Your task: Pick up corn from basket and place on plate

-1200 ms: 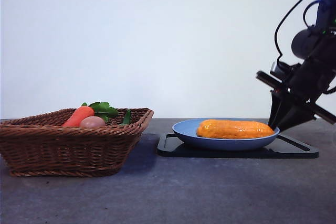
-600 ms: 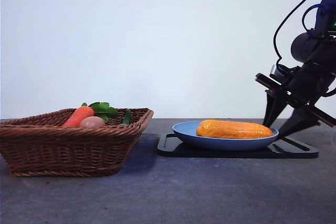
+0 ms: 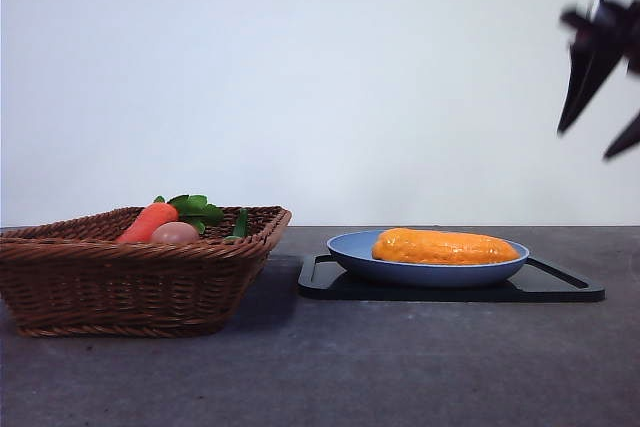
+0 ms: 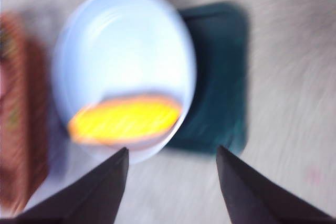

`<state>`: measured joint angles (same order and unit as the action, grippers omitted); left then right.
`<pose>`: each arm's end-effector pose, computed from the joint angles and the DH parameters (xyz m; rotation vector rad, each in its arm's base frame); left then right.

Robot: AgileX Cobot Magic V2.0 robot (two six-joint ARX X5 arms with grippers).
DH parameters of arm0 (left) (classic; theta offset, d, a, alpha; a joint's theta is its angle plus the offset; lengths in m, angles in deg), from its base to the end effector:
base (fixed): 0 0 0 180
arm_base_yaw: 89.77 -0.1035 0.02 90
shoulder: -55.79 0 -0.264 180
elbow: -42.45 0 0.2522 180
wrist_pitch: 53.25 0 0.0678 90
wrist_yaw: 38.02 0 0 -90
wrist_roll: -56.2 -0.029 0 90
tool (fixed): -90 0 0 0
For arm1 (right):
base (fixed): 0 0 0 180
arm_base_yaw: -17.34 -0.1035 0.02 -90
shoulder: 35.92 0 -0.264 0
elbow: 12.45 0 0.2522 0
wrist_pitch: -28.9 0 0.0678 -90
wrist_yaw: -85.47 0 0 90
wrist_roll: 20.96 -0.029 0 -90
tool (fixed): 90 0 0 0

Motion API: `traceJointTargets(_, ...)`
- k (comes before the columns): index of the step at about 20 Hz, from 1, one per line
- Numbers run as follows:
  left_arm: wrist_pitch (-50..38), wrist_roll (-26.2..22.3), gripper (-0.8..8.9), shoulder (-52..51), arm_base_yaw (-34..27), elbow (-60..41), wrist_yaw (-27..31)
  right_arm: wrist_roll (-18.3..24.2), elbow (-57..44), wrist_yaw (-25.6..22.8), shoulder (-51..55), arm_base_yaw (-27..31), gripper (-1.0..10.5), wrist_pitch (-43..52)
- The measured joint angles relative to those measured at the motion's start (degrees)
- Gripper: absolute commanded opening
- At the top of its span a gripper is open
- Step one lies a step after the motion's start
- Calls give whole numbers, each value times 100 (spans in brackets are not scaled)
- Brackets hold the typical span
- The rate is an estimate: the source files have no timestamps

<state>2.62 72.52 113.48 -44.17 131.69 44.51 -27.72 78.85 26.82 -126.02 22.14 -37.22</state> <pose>0.1245 -0.1325 0.4188 -0.1170 0.5408 -0.8434 0.3120 -0.0111 0.2889 0.4587 1.1130 0.3491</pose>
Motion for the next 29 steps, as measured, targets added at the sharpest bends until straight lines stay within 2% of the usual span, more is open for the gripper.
traceJointTargets(4, 142, -103, 365, 0, 0, 0, 317, 402, 0, -59, 1255, -529, 264, -833)
traceJointTargets(9, 380, -229, 346, 7, 0, 0, 505, 551, 2, -1259, 2597, -1718, 234, -1749)
traceJointTargets(12, 568, -297, 240, 9, 0, 0, 614, 470, 2, -1582, 3117, -2439, 161, -2098)
traceJointTargets(14, 649, -332, 115, 11, 0, 0, 614, 391, 0, -1641, 3335, -2811, 78, -2186)
traceJointTargets(16, 702, -332, 9, 11, 0, 0, 614, 369, -2, -1648, 3480, -3021, -1, -2197)
traceJointTargets(21, 704, -332, 4, 11, 0, 0, 614, 369, -15, -1655, 3563, -3335, 2, -2133)
traceJointTargets(29, 658, -332, 4, 11, 0, 0, 614, 323, -17, -1659, 3563, -3342, 2, -1038)
